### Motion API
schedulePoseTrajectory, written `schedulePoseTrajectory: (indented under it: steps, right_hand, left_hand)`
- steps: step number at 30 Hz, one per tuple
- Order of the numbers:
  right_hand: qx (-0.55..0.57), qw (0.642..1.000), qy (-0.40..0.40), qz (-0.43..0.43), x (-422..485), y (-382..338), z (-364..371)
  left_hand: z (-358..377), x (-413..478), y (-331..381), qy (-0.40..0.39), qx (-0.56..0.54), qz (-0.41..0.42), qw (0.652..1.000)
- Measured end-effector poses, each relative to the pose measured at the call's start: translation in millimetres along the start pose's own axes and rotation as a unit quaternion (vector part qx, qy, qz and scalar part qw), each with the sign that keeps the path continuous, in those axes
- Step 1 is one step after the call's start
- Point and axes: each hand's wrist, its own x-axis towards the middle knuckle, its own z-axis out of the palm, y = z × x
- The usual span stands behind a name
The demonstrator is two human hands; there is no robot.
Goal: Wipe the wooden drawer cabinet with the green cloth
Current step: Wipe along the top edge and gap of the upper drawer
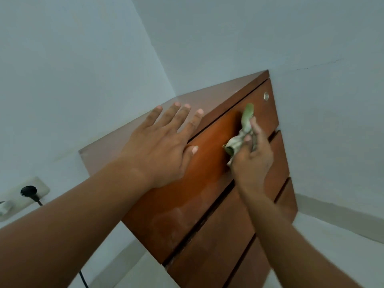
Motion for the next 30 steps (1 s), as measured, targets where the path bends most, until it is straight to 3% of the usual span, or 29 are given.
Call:
schedulePoseTrajectory:
  steps: [3,8,13,16,22,27,30]
  right_hand:
    - [0.004,0.992,-0.074,-0.105,-83,-10,-3]
    - [0.009,0.964,-0.181,-0.194,-174,-21,-9]
    - [-0.112,0.911,-0.272,-0.290,-210,-18,3]
    - [-0.144,0.914,-0.268,-0.269,-188,-13,12]
    - [-0.153,0.963,-0.178,-0.135,-112,5,17]
    - [-0.172,0.978,-0.118,-0.005,-10,56,11]
    - [-0.169,0.979,-0.108,0.030,35,74,6]
  left_hand:
    - [0,-11,2,0.030,0.064,0.003,0.998]
    - [6,-64,-9,0.080,0.115,-0.020,0.990]
    - [12,-102,-19,0.112,0.137,-0.026,0.984]
    - [15,-97,-17,0.109,0.155,-0.006,0.982]
    - [22,-73,-8,0.114,0.177,0.035,0.977]
    - [27,-46,12,0.053,0.220,0.070,0.971]
    - [29,-35,20,0.020,0.226,0.085,0.970]
